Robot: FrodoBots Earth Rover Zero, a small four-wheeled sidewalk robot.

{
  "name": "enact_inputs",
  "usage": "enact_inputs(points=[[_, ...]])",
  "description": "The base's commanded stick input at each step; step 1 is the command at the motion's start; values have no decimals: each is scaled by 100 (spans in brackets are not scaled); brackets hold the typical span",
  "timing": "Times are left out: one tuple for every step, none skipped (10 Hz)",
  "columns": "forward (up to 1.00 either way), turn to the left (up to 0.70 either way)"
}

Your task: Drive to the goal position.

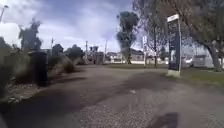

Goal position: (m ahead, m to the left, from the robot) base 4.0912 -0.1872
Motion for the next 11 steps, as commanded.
enact_inputs(points=[[70, 0], [70, 0], [70, 0], [70, 0], [70, 0], [70, 1], [70, 2], [70, 0], [70, 0], [70, 0], [70, 0]])
